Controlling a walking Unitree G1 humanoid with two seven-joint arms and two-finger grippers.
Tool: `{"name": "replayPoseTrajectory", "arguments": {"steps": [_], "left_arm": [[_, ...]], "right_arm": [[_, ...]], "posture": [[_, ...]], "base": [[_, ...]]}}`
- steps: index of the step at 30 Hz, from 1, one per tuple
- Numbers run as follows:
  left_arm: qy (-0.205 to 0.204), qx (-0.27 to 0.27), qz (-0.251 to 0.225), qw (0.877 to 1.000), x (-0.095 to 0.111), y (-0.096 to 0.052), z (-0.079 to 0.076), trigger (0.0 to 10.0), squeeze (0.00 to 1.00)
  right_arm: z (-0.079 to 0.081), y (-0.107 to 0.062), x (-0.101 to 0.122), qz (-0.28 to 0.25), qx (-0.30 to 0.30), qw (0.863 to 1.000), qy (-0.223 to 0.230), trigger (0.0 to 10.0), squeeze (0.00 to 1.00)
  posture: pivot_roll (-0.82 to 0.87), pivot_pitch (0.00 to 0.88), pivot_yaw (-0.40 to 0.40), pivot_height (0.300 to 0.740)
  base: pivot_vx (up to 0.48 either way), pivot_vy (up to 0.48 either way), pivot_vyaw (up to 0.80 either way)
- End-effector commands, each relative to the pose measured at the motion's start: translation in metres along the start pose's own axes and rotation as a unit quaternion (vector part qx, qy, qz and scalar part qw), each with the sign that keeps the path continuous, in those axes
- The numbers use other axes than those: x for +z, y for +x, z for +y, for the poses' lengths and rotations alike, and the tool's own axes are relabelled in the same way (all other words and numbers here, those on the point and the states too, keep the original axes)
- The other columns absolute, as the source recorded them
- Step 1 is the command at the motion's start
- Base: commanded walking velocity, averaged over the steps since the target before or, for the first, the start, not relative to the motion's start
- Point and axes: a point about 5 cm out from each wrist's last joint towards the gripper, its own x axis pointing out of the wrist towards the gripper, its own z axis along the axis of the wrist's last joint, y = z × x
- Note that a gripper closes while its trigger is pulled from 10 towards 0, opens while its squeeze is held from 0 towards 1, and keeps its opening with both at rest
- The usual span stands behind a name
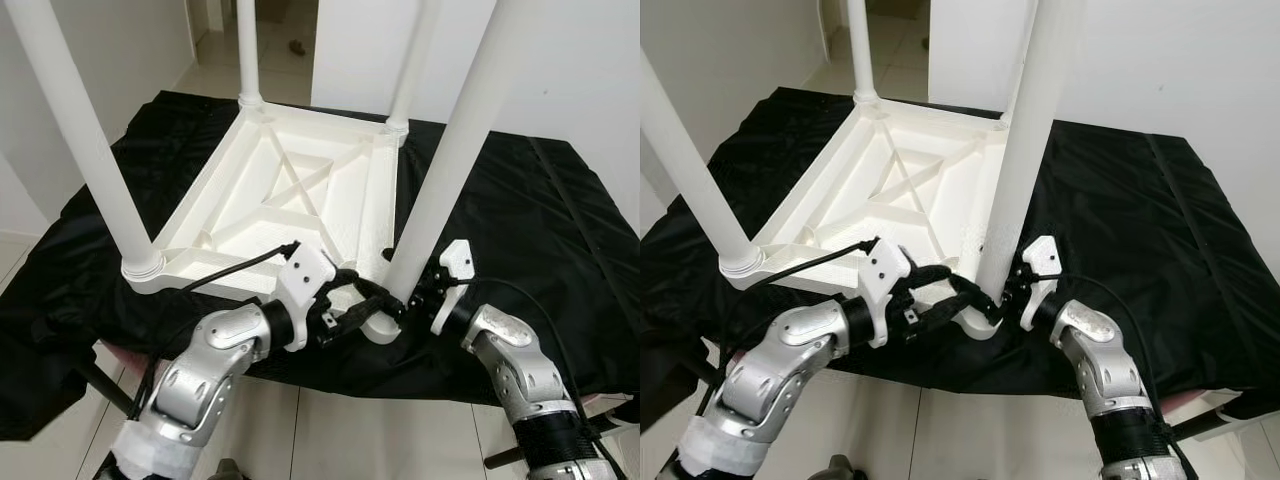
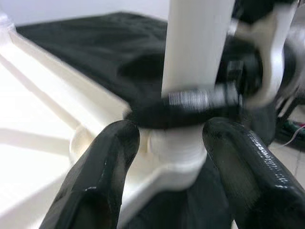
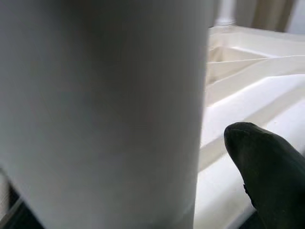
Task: Building children table
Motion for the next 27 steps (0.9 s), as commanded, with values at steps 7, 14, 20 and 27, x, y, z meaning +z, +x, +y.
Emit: {"name": "replayPoseTrajectory", "arguments": {"steps": [7,14,20,27], "left_arm": [[-0.006,0.051,0.007,0.999,-0.005,0.001,0.007,10.0,0.00],[-0.003,0.083,0.010,0.996,-0.009,0.004,0.014,10.0,0.00],[-0.003,0.110,0.024,0.994,-0.014,0.003,0.019,10.0,0.00],[-0.020,0.162,0.028,0.986,-0.018,0.000,0.028,10.0,0.00]], "right_arm": [[-0.015,-0.001,0.001,-0.009,-0.043,0.999,-0.015,10.0,0.00],[-0.001,0.007,0.005,-0.024,-0.027,0.999,-0.013,10.0,0.00],[-0.004,0.007,0.006,-0.020,-0.037,0.999,-0.012,10.0,0.00],[-0.004,0.002,0.002,-0.022,-0.049,0.998,-0.016,10.0,0.00]], "posture": [[0.02,0.038,-0.043,0.740],[0.01,0.030,-0.043,0.740],[0.01,0.023,-0.039,0.740],[0.02,0.013,-0.037,0.740]], "base": [[0.000,0.000,0.00],[0.000,0.000,0.00],[0.000,0.000,0.00],[0.000,0.000,0.00]]}}
